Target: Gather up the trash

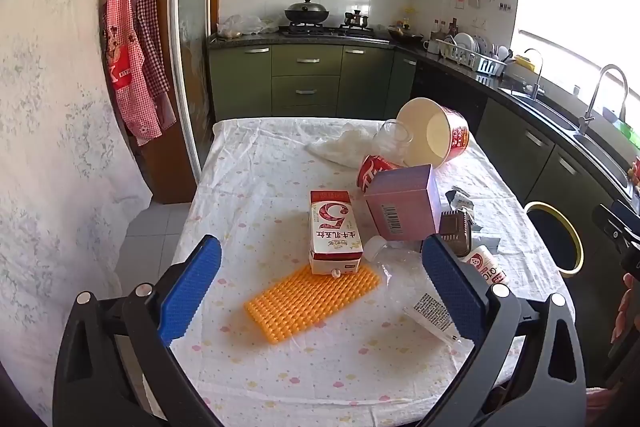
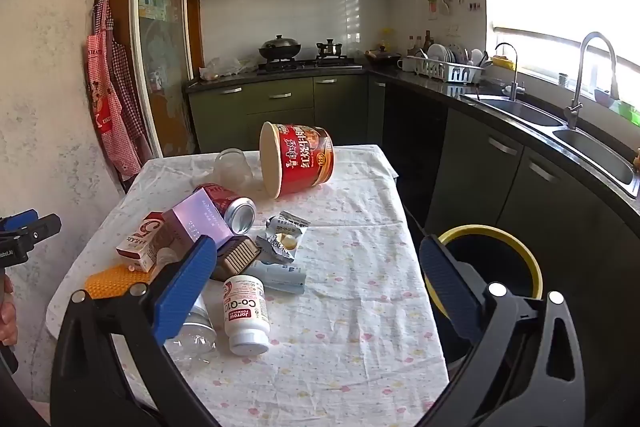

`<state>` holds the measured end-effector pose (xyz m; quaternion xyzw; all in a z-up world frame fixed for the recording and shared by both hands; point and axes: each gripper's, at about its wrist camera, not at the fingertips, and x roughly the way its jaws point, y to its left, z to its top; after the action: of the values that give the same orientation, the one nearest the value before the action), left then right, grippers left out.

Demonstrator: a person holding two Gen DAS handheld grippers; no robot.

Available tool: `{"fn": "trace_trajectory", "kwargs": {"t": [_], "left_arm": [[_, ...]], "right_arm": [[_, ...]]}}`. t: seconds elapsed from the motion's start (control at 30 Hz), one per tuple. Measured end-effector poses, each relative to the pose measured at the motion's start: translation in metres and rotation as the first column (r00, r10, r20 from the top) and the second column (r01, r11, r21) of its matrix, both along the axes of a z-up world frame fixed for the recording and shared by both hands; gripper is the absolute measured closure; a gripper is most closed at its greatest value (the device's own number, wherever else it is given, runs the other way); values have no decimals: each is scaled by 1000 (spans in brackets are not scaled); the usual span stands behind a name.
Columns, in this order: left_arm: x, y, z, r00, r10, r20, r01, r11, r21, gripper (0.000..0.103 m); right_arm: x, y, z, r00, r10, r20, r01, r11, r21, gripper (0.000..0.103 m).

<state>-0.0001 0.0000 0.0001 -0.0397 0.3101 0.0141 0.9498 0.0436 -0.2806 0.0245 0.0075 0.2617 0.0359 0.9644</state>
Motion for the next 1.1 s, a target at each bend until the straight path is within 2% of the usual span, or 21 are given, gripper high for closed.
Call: {"fn": "trace_trajectory", "kwargs": {"t": [0.5, 0.57, 1.1], "left_arm": [[5, 8, -5, 1000, -8, -15, 8, 1000, 9, 4], [6, -4, -4, 1000, -8, -19, 9, 1000, 24, 4], [4, -10, 1, 999, -29, -22, 29, 999, 33, 4]], "right_arm": [[-1, -2, 1, 1000, 1, -3, -1, 1000, 8, 6], [0, -2, 1, 1000, 1, -4, -1, 1000, 9, 6], [1, 0, -4, 1000, 0, -8, 0, 1000, 10, 6]]}}
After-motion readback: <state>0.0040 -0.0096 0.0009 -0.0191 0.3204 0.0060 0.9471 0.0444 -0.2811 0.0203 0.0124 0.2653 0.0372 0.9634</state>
